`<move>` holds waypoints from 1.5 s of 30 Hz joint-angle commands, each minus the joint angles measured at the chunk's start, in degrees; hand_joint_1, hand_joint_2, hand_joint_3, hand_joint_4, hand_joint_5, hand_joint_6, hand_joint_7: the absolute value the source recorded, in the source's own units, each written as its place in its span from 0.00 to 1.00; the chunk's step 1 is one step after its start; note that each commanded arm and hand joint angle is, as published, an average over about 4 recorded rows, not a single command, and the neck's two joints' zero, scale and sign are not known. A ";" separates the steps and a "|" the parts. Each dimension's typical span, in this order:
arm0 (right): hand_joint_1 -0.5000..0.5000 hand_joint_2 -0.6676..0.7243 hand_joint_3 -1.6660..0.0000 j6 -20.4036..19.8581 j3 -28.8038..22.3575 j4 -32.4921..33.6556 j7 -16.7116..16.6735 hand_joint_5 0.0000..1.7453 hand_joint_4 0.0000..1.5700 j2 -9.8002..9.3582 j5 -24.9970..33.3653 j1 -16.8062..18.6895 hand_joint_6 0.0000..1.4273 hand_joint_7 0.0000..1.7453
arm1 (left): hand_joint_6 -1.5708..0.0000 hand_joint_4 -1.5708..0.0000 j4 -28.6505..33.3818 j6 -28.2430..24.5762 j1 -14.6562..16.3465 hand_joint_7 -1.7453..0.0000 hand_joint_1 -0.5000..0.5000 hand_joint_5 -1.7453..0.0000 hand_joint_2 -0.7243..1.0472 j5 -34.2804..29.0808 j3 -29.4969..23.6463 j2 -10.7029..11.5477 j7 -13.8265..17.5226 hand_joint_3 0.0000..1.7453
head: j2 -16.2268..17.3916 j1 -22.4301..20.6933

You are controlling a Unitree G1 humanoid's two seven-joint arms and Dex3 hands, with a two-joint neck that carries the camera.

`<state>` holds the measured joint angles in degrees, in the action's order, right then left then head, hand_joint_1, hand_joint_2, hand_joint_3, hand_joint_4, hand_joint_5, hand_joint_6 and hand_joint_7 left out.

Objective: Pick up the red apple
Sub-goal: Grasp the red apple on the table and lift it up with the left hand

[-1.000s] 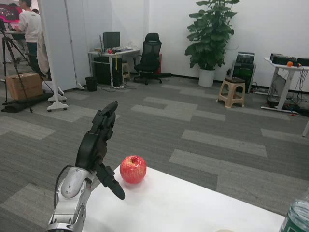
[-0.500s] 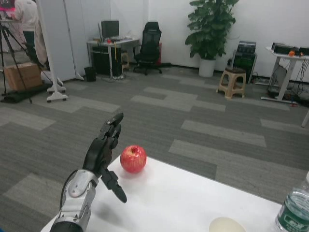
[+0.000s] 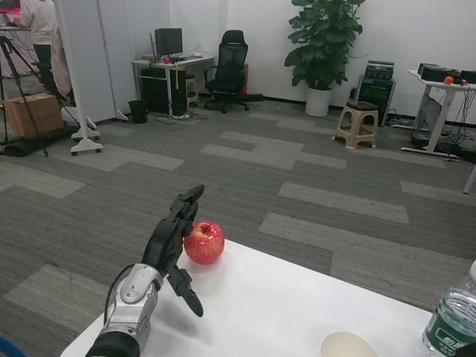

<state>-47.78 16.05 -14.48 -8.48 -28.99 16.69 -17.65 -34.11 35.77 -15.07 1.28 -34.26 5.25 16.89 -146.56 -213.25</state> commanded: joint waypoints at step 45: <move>0.17 1.00 1.00 1.73 5.88 1.25 1.01 0.00 0.07 -1.99 0.32 -0.50 0.00 0.08 | 1.00 1.00 -25.96 -4.74 -15.17 0.80 0.00 1.00 0.14 7.12 6.36 17.12 -1.24 0.03 | 0.69 -0.14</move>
<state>-46.17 21.73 -13.24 -7.48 -30.55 16.29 -17.70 -57.97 31.50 -28.46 7.53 -28.70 20.58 15.43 -145.90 -213.38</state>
